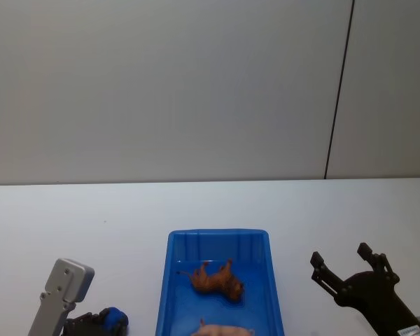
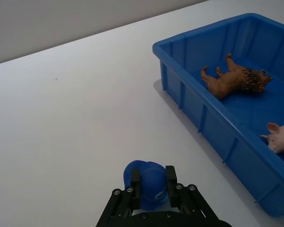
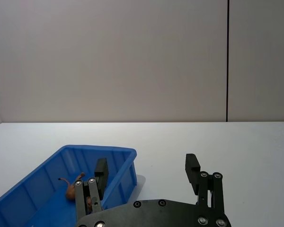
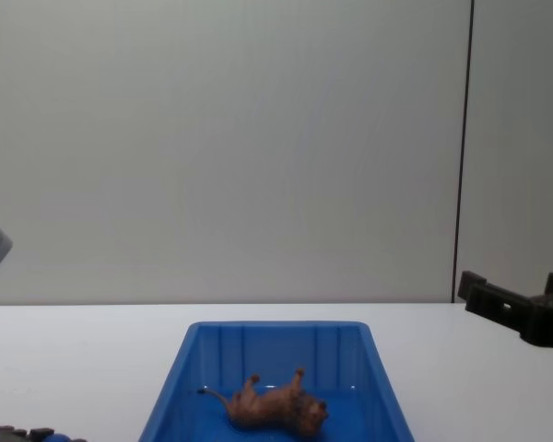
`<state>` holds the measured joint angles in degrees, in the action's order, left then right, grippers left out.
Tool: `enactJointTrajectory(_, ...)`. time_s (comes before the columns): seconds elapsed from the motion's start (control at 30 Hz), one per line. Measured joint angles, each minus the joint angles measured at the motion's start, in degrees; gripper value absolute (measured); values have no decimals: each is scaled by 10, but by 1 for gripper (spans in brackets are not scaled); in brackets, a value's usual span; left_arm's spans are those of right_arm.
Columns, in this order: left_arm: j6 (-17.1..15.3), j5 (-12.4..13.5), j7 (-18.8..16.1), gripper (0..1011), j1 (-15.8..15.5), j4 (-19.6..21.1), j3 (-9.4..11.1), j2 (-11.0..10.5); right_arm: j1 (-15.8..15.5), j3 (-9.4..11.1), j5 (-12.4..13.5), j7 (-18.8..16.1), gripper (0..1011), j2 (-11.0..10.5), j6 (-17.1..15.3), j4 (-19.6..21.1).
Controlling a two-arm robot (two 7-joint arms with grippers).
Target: Pick up the two dolls from the table and place them into the box.
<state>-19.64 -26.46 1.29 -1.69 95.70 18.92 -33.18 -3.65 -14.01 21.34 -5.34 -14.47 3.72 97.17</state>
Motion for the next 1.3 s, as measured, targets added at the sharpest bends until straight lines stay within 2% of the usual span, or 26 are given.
enactJointTrajectory(0.4,7,14,-6,235,1,7,-3,0,0,0,0,0,1001,0,0,0)
enactJointTrajectory(0.67,32,33,-5,193,1,23,-6,0,0,0,0,0,1001,0,0,0)
enactJointTrajectory(0.97,65,53,29,146,-12,42,-8,2,0,0,0,0,1001,0,0,0)
enactJointTrajectory(1.3,97,63,94,106,-34,49,-9,10,0,0,0,0,1001,0,0,0)
